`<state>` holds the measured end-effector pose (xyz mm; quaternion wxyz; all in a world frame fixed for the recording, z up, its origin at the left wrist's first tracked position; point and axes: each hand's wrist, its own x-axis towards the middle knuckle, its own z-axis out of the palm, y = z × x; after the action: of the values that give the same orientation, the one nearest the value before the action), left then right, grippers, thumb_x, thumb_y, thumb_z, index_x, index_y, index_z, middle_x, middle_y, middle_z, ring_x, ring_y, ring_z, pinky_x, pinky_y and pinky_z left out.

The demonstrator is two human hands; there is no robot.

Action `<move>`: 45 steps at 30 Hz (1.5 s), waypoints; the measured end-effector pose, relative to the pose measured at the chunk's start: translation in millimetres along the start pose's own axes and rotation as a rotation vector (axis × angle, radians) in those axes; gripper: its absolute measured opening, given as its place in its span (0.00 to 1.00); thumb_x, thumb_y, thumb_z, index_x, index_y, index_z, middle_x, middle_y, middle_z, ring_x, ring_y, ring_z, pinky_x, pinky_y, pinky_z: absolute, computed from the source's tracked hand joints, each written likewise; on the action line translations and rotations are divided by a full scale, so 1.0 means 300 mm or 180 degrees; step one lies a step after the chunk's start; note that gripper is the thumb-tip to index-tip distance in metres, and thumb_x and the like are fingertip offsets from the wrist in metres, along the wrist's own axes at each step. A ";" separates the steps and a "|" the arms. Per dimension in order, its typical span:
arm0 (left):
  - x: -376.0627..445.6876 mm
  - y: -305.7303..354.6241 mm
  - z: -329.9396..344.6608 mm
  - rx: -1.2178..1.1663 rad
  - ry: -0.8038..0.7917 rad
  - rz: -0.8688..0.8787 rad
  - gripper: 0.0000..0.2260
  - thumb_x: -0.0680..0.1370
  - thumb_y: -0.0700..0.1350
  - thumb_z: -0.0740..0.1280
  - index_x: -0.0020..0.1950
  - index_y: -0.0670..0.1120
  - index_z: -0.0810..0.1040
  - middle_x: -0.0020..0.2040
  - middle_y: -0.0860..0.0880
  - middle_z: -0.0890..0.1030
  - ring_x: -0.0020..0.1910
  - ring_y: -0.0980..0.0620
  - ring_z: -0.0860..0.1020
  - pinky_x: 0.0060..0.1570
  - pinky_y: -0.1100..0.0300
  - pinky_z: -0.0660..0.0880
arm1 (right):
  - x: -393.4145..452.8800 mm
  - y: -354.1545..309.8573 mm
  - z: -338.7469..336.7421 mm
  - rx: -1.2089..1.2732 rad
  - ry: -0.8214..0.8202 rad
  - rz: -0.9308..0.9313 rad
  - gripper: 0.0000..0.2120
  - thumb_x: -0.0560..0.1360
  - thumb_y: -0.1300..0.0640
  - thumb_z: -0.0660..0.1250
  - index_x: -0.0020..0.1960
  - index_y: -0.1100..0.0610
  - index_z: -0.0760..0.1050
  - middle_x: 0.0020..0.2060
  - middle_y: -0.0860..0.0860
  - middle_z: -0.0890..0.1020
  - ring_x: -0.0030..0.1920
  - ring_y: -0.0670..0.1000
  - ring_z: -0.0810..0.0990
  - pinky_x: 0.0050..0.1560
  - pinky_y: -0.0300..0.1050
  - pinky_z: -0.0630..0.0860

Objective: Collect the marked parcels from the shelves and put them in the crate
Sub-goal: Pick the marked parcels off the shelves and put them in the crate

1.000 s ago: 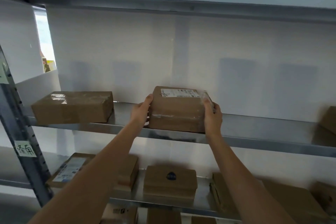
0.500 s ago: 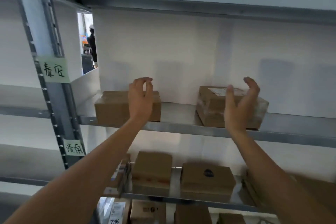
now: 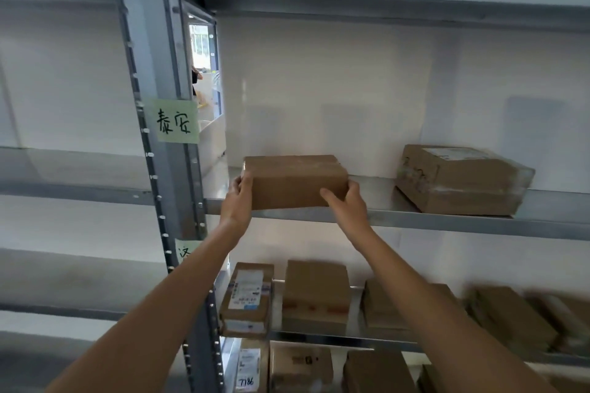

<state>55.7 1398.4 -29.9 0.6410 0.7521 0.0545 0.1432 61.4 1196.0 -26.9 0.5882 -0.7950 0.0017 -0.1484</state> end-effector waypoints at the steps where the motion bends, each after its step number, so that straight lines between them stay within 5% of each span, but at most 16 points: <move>1: -0.003 0.002 -0.008 0.0005 -0.0035 -0.0034 0.27 0.79 0.65 0.49 0.73 0.51 0.62 0.67 0.46 0.71 0.65 0.45 0.70 0.65 0.50 0.65 | 0.001 0.002 0.002 -0.0048 0.0025 0.0013 0.27 0.76 0.52 0.68 0.71 0.58 0.62 0.66 0.54 0.74 0.64 0.55 0.74 0.60 0.46 0.71; 7: 0.000 0.039 -0.049 -0.0318 0.0095 0.0018 0.26 0.80 0.62 0.54 0.72 0.47 0.68 0.60 0.49 0.72 0.61 0.47 0.71 0.64 0.53 0.65 | -0.022 0.018 0.011 -0.0312 0.0217 -0.0450 0.24 0.74 0.57 0.69 0.68 0.57 0.68 0.60 0.52 0.75 0.61 0.52 0.74 0.56 0.43 0.70; 11: 0.027 0.099 -0.094 -0.0615 0.0361 0.0112 0.27 0.77 0.65 0.57 0.67 0.47 0.72 0.60 0.46 0.77 0.58 0.48 0.75 0.62 0.51 0.69 | -0.021 -0.007 -0.026 -0.0099 0.0230 -0.0923 0.28 0.73 0.52 0.72 0.69 0.50 0.66 0.63 0.49 0.71 0.63 0.47 0.70 0.63 0.41 0.68; 16: 0.011 0.157 -0.072 -0.1020 0.0213 0.0273 0.20 0.82 0.58 0.51 0.57 0.48 0.77 0.53 0.49 0.79 0.52 0.52 0.76 0.59 0.55 0.67 | -0.005 -0.073 -0.086 -0.0107 0.0609 -0.0967 0.23 0.75 0.54 0.71 0.67 0.54 0.70 0.53 0.45 0.77 0.52 0.49 0.79 0.50 0.41 0.79; 19: -0.003 0.149 -0.047 -0.0863 0.0113 0.0376 0.13 0.83 0.53 0.55 0.54 0.49 0.77 0.46 0.54 0.80 0.44 0.60 0.76 0.49 0.65 0.70 | -0.003 -0.076 -0.105 -0.0200 0.0788 -0.0937 0.17 0.76 0.49 0.68 0.63 0.54 0.74 0.50 0.45 0.78 0.50 0.48 0.79 0.42 0.34 0.75; 23: -0.005 0.106 -0.033 -0.0638 -0.0120 0.0419 0.16 0.82 0.49 0.59 0.66 0.43 0.74 0.52 0.50 0.80 0.45 0.61 0.77 0.38 0.73 0.73 | -0.002 -0.069 -0.119 -0.0247 0.0745 -0.0949 0.14 0.77 0.50 0.67 0.60 0.55 0.75 0.49 0.46 0.79 0.48 0.46 0.77 0.40 0.32 0.72; 29: -0.003 0.079 -0.023 -0.0647 -0.0275 0.0312 0.16 0.82 0.46 0.60 0.69 0.44 0.67 0.53 0.48 0.78 0.48 0.55 0.78 0.46 0.63 0.77 | 0.015 -0.058 -0.125 -0.0088 0.0521 -0.0573 0.20 0.73 0.47 0.71 0.58 0.54 0.68 0.55 0.52 0.77 0.54 0.50 0.77 0.51 0.45 0.78; 33: 0.003 0.079 -0.016 -0.1000 -0.0486 0.0215 0.18 0.81 0.45 0.61 0.71 0.46 0.65 0.53 0.48 0.79 0.51 0.53 0.79 0.52 0.55 0.78 | -0.003 -0.083 -0.149 0.0660 0.0024 -0.0212 0.31 0.71 0.50 0.75 0.65 0.52 0.59 0.49 0.46 0.76 0.47 0.44 0.78 0.43 0.37 0.76; 38: 0.014 0.133 0.014 -0.1778 -0.0376 -0.0013 0.38 0.72 0.54 0.71 0.76 0.57 0.54 0.69 0.45 0.68 0.68 0.45 0.69 0.68 0.43 0.67 | -0.008 -0.102 -0.134 0.1599 -0.0134 0.0024 0.31 0.71 0.51 0.75 0.69 0.51 0.63 0.57 0.54 0.81 0.53 0.51 0.82 0.47 0.46 0.81; 42: -0.021 0.159 0.064 -0.1496 -0.1228 -0.0063 0.23 0.77 0.58 0.64 0.70 0.59 0.63 0.60 0.50 0.80 0.59 0.46 0.78 0.53 0.44 0.78 | -0.041 -0.114 -0.039 0.1610 -0.0556 0.0010 0.29 0.72 0.47 0.72 0.68 0.49 0.64 0.58 0.52 0.80 0.56 0.52 0.81 0.52 0.54 0.81; 45: -0.003 0.154 0.067 -0.1507 -0.0962 0.0226 0.20 0.78 0.57 0.63 0.69 0.57 0.67 0.57 0.50 0.82 0.54 0.49 0.82 0.47 0.51 0.80 | -0.046 -0.120 0.001 0.1199 -0.0466 -0.0107 0.27 0.74 0.42 0.68 0.69 0.45 0.64 0.59 0.50 0.78 0.58 0.49 0.78 0.50 0.44 0.77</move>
<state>55.8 1371.2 12.4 0.7943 0.5957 -0.1030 0.0605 42.2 1209.9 3.4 0.7225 -0.6795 -0.0821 -0.0978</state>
